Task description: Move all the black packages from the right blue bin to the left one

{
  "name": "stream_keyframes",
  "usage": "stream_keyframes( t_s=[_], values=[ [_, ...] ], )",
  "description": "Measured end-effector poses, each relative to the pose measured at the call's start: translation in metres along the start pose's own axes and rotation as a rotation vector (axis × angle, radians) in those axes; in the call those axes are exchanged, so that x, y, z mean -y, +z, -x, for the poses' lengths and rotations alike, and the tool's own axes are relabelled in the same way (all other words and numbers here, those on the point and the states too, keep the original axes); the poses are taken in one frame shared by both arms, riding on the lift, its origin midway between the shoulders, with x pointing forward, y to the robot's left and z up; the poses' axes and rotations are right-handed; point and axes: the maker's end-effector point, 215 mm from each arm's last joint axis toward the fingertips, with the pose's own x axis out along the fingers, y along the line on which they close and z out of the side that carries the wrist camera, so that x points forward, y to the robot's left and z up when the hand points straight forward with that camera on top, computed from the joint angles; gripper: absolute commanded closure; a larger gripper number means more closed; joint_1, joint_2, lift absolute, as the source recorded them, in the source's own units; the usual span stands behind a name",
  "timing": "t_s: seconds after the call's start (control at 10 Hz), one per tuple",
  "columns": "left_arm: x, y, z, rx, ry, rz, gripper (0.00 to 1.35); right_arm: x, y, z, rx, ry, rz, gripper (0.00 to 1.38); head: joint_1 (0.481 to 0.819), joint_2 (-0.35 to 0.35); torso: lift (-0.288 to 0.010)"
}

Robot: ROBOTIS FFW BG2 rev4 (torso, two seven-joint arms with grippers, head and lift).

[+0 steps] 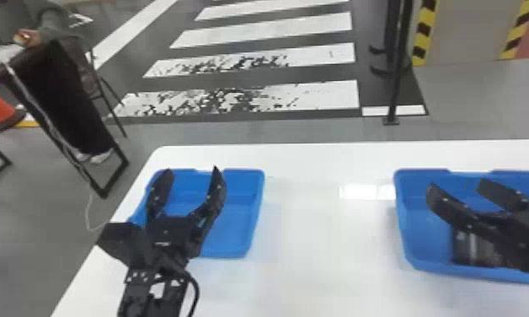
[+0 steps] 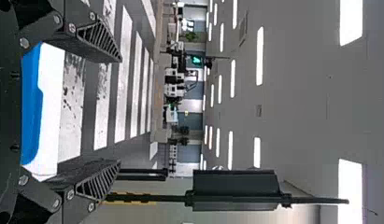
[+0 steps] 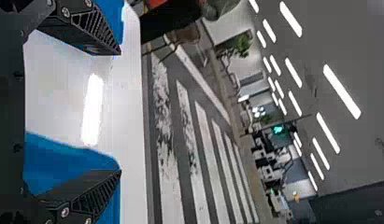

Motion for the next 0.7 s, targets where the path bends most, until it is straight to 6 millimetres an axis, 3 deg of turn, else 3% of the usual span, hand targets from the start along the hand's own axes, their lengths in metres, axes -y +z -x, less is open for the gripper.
stream_keyframes(
  t_s=[0.3,0.5,0.7],
  values=[
    [0.030,-0.003,0.019,-0.012,-0.048,0.060,0.15,0.063,-0.037,0.032,-0.252,-0.246,0.041,0.14,0.695,0.081,-0.132],
    [0.041,-0.004,0.019,-0.014,-0.068,0.071,0.15,0.098,-0.052,0.024,-0.356,-0.306,0.026,0.15,0.695,0.021,-0.132],
    [0.042,-0.002,0.018,-0.008,-0.071,0.072,0.15,0.108,-0.069,0.013,-0.422,-0.313,0.004,0.17,0.695,0.012,-0.132]
  ],
)
